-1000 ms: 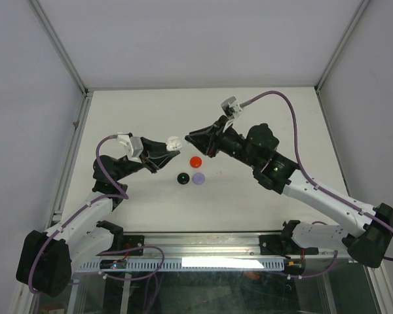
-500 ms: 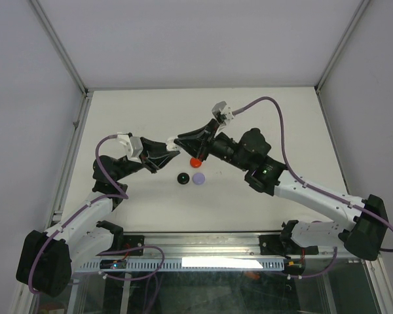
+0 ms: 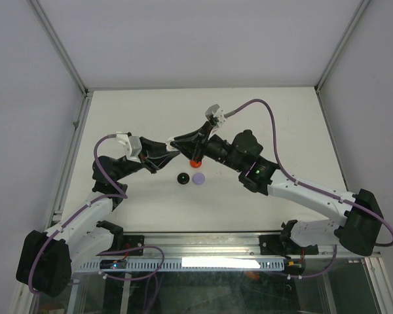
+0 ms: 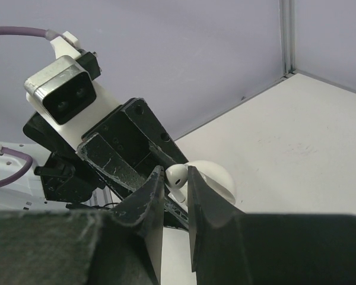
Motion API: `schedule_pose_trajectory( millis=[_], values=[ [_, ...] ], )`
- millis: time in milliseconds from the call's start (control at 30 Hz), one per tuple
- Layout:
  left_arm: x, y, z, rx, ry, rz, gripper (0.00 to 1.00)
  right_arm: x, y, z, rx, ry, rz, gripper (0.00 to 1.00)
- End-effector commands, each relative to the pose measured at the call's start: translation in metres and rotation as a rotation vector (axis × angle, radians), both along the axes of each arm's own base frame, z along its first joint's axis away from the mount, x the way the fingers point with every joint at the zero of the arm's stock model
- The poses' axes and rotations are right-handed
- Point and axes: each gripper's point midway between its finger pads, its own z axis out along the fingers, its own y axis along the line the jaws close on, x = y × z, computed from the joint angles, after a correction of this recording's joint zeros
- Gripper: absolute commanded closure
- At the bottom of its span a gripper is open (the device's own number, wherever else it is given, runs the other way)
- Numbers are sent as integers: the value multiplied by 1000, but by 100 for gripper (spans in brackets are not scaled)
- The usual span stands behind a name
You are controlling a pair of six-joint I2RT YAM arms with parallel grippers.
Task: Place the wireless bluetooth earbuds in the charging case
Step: Place the earbud in the charging case.
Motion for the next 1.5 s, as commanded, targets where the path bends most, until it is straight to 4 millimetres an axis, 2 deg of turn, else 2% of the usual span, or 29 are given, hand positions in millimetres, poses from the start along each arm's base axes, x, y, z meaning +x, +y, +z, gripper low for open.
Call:
schedule_pose_trajectory(
  millis=[0,467,933,1467],
  values=[
    [-11,1,17,-22,-77,-28,96,2,0,19,60,-58,-23,87],
    [-10,2,17,-29,-69,-21,96,3,-1,6,27,-46,-34,87],
    [-6,4,17,-42,-55,5,96,1,-11,6,34,-45,-68,87],
    [-2,7,18,-57,-54,38,97,3,-14,-4,-4,-1,-117,85]
  ],
)
